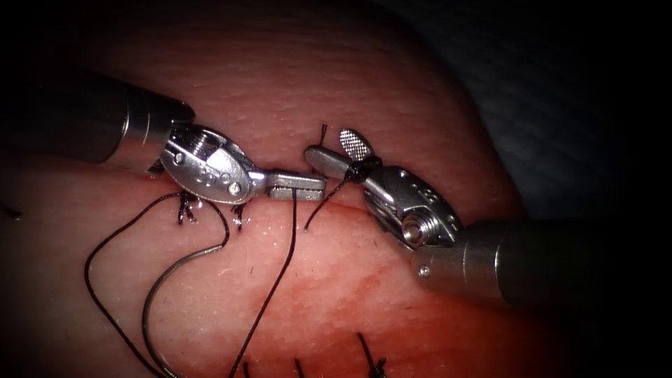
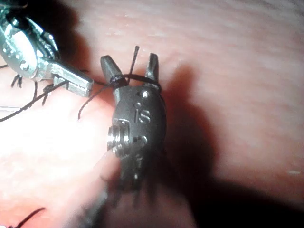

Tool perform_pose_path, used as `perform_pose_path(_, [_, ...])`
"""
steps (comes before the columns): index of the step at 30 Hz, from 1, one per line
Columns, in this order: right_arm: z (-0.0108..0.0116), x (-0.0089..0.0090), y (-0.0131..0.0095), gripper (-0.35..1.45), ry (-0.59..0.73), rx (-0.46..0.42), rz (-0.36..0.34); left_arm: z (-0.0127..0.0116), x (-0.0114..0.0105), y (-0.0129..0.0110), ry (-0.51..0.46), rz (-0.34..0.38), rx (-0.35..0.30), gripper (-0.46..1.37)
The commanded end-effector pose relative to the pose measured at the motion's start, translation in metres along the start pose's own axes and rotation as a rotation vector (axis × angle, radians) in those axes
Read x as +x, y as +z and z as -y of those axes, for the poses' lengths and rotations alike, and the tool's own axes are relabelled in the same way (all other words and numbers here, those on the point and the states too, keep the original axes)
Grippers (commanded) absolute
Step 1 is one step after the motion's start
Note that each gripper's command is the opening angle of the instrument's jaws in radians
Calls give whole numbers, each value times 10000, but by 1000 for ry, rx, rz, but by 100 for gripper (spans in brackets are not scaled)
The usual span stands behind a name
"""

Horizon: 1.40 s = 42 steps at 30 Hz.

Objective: Wound Closure
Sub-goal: Grasp the suture tail with the right hand

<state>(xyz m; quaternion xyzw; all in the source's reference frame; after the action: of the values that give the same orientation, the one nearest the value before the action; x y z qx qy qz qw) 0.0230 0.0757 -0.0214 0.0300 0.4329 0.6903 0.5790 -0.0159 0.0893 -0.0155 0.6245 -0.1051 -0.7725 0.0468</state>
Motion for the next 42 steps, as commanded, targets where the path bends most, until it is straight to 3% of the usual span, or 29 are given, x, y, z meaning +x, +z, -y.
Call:
perform_pose_path(1, [1,0,3,95,-2,2,2,0,-1,0,0,1,-8,-35])
perform_pose_path(19, [8,-2,28,83,-1,5,30,-1,-4,0,-3,5,-10,-35])
perform_pose_path(23, [11,-3,33,74,-1,2,37,-1,-5,0,-2,5,-10,-35])
perform_pose_path(24, [12,-3,33,69,-1,0,39,-1,-5,0,-2,5,-10,-35])
perform_pose_path(26, [13,-4,34,37,-1,-3,41,-1,-5,-1,-2,5,-10,-35])
perform_pose_path(27, [13,-4,34,-13,0,-3,41,-1,-5,-1,-2,6,-10,-35])
perform_pose_path(28, [13,-4,34,-35,0,0,42,-1,-5,-1,-2,6,-10,-35])
perform_pose_path(42, [19,-6,24,-35,-128,28,46,2,-11,-3,-10,12,-8,-35])
